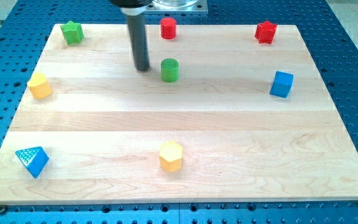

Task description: Push the green circle to the bottom right corner

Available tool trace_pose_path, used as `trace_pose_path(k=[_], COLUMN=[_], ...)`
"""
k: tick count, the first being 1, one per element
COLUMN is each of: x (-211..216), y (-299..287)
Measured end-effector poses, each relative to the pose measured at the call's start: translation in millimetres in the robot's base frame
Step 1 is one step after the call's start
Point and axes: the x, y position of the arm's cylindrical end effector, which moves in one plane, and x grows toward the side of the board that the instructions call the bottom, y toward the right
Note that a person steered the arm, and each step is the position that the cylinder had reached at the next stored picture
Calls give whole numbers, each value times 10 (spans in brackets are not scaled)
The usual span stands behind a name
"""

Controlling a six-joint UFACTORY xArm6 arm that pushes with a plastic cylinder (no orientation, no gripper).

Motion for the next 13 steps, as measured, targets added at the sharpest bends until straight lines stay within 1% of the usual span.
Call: trace_pose_path(k=[1, 2, 3, 4, 5, 6, 7, 8, 9, 10, 11, 12, 13], x=[83, 507, 819, 398, 946, 1156, 1486, 1580, 1838, 1879, 2062, 2101, 2106], y=[212, 1109, 1643, 1642, 1627, 1597, 1682, 1597, 1663, 1372, 1416, 2474, 2388])
